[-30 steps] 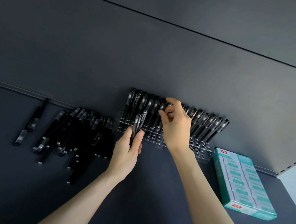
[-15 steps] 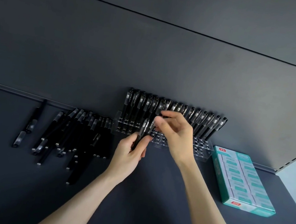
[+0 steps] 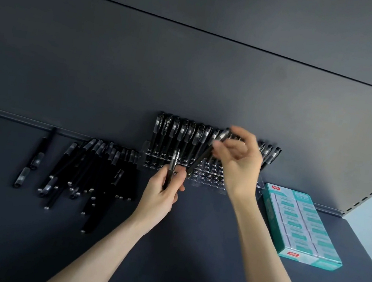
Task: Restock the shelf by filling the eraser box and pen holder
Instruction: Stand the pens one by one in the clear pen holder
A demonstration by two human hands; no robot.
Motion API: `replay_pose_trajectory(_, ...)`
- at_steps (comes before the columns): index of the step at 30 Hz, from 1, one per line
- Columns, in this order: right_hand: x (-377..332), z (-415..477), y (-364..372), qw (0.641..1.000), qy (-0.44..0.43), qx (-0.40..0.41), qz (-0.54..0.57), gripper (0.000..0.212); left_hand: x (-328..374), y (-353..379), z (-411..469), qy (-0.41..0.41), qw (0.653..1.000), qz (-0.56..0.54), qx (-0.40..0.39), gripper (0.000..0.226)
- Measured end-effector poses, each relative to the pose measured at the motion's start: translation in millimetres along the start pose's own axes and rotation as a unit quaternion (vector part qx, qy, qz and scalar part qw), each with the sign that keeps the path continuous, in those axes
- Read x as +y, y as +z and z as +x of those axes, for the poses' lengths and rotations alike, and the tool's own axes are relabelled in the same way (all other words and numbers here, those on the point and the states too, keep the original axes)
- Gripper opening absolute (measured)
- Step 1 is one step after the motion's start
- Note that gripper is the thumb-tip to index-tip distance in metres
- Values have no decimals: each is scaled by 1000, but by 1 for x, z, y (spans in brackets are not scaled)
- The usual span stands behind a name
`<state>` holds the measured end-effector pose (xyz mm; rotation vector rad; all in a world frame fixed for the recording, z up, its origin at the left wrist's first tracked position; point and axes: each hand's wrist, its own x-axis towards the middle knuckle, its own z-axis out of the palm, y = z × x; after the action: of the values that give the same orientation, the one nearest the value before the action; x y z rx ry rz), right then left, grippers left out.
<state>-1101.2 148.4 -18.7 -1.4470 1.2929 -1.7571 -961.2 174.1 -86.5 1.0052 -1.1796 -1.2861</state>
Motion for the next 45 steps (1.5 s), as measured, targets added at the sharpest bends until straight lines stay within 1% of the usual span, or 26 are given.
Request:
replay_pose_trajectory(1,-2,6,-1,999,-17,33,-19,37,1,0,1,-9,1000,-8,11,25)
replay_pose_trajectory(3,-5,18,1,995,-52,60,-65,33,2,-1,3,-20,999,-21,23,25)
replay_pose_trajectory(5,-5,24,7,990,-84,61,-96,30,2,-2,1,-15,1000,-15,17,23)
replay_pose_trajectory(7,0,26,12,986,-109,56,-118,29,2,-2,-1,4,1000,15,14,22)
replay_pose_trajectory(9,5,27,15,980,-134,50,-142,30,1,-2,-1,25,998,45,22,24)
replay_pose_trajectory(11,10,27,17,974,-153,44,-160,31,0,-3,1,22,998,48,38,24)
replay_pose_trajectory(14,16,25,18,971,-158,33,-175,31,2,-3,3,7,998,33,58,23)
replay_pose_trajectory(19,28,19,19,962,-171,24,-214,27,5,-2,0,26,998,28,46,25)
replay_pose_trajectory(23,36,14,20,955,-172,13,-240,26,5,-2,1,24,998,24,53,28)
replay_pose_trajectory(26,38,10,20,956,-158,-1,-246,28,5,-2,2,15,999,10,50,28)
replay_pose_trajectory(29,36,7,18,959,-145,5,-242,30,5,-2,1,-9,999,-10,39,23)
replay_pose_trajectory(31,31,-1,16,970,-126,16,-207,26,4,-2,0,-5,1000,1,17,20)
replay_pose_trajectory(32,27,-6,15,980,-101,14,-171,21,4,-1,-1,0,1000,8,4,17)
replay_pose_trajectory(34,19,-16,13,995,-25,-24,-90,15,5,1,-2,12,1000,19,-22,15)
replay_pose_trajectory(36,14,-22,11,995,31,-86,-47,19,6,2,-4,17,999,22,-44,16)
replay_pose_trajectory(38,11,-25,10,992,50,-113,-17,19,6,2,-5,12,998,9,-56,17)
replay_pose_trajectory(42,10,-27,4,995,60,-76,10,20,4,1,-6,12,999,-1,-37,8)
replay_pose_trajectory(45,11,-29,0,989,72,-126,20,29,2,-1,-4,24,999,1,-33,9)
